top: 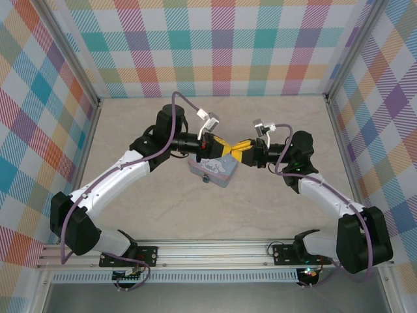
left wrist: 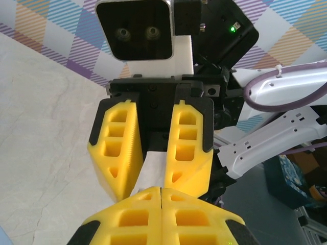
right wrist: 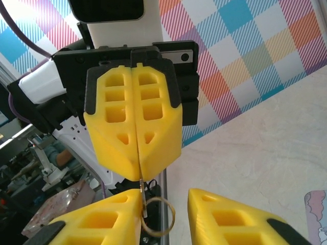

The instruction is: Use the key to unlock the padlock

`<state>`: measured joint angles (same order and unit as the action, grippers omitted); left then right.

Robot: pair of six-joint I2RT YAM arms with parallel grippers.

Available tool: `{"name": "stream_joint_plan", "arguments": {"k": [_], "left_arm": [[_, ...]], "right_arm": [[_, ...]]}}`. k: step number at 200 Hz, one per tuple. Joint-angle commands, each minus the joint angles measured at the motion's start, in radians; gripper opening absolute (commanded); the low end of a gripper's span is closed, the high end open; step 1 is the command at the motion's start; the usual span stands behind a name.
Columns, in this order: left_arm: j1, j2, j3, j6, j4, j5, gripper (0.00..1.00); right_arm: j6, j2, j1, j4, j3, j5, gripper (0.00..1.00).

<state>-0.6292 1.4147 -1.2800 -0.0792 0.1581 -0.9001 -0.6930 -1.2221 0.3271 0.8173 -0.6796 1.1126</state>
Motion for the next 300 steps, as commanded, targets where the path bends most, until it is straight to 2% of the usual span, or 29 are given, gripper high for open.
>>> {"name": "stream_joint_plan", "arguments": {"k": [1, 17, 53, 135, 203, 244, 250, 260, 272, 281, 294, 300], "left_arm": [[0.003, -0.002, -0.036, 0.038, 0.021, -0.018, 0.00], [0.003, -0.001, -0.038, 0.041, 0.021, -0.016, 0.00], [0.003, 0.001, -0.043, 0.042, 0.023, -0.012, 0.00], [0.003, 0.000, -0.045, 0.057, 0.043, -0.012, 0.00], [0.003, -0.002, -0.055, 0.089, 0.084, -0.013, 0.00], [0.008, -0.001, -0.068, 0.087, 0.093, -0.006, 0.00], [0.009, -0.001, -0.071, 0.084, 0.089, -0.006, 0.04], [0.010, -0.003, -0.073, 0.073, 0.081, -0.003, 0.20], [0.011, -0.006, -0.076, 0.066, 0.075, 0.001, 0.24], [0.013, -0.012, -0.075, 0.059, 0.069, 0.018, 0.33], [0.019, -0.026, -0.069, 0.051, 0.064, 0.042, 0.36], [0.024, -0.034, -0.065, 0.045, 0.061, 0.061, 0.42]], "right_arm": [[0.049, 0.035, 0.004, -0.039, -0.031, 0.029, 0.22], [0.062, 0.043, 0.004, -0.065, -0.033, 0.033, 0.19], [0.081, 0.048, 0.005, -0.106, -0.033, 0.041, 0.20], [0.139, 0.047, 0.028, -0.225, -0.066, 0.052, 0.15], [0.170, 0.057, 0.032, -0.264, -0.070, 0.043, 0.04], [0.242, 0.080, 0.032, -0.382, -0.081, 0.038, 0.01], [0.255, 0.085, 0.031, -0.403, -0.081, 0.033, 0.01], [0.269, 0.092, 0.032, -0.425, -0.082, 0.024, 0.01], [0.273, 0.098, 0.032, -0.432, -0.076, 0.009, 0.01], [0.268, 0.099, 0.031, -0.428, -0.072, 0.000, 0.01], [0.258, 0.101, 0.032, -0.422, -0.066, -0.015, 0.01], [0.253, 0.103, 0.031, -0.414, -0.060, -0.024, 0.01]]}}
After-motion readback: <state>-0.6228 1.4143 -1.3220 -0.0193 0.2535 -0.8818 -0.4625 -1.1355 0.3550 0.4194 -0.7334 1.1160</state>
